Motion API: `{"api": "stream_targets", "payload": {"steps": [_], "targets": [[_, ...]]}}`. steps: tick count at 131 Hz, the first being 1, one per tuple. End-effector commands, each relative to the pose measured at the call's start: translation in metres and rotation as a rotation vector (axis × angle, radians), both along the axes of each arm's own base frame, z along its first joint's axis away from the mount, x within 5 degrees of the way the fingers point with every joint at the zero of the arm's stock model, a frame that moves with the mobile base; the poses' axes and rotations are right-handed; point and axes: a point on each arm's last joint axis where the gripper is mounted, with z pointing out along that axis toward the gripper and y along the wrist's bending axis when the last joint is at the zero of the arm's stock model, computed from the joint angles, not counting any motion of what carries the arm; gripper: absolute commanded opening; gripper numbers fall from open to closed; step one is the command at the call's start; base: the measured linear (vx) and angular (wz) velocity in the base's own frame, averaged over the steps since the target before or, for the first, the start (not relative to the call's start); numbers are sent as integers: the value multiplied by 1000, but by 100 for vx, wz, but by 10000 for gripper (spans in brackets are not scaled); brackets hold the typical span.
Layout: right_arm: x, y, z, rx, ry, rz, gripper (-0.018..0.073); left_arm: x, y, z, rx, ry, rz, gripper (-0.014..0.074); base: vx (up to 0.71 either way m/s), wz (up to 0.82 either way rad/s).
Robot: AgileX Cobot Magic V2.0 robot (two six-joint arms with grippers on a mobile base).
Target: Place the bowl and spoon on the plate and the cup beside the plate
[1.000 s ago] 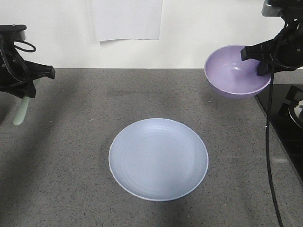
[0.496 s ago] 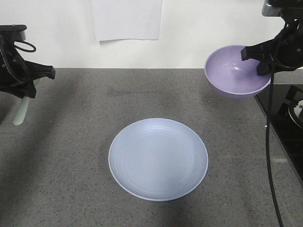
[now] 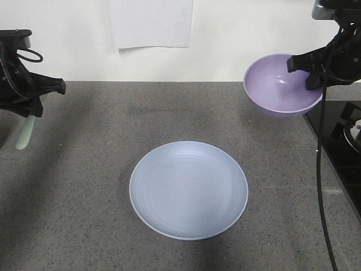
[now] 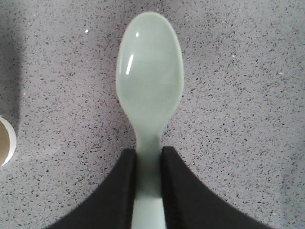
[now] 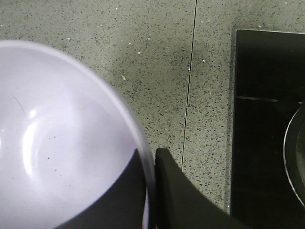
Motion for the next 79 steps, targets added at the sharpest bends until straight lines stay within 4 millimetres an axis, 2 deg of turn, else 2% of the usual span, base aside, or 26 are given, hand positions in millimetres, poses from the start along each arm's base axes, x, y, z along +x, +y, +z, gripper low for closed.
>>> {"api": "stream_targets", "payload": {"steps": [1, 79], "targets": [[-8, -1, 28, 1, -125, 2, -4, -8, -2, 27, -11, -100, -7, -6, 0, 0], [-6, 0, 29, 9, -149, 1, -4, -8, -2, 27, -11, -100, -7, -6, 0, 0]]}}
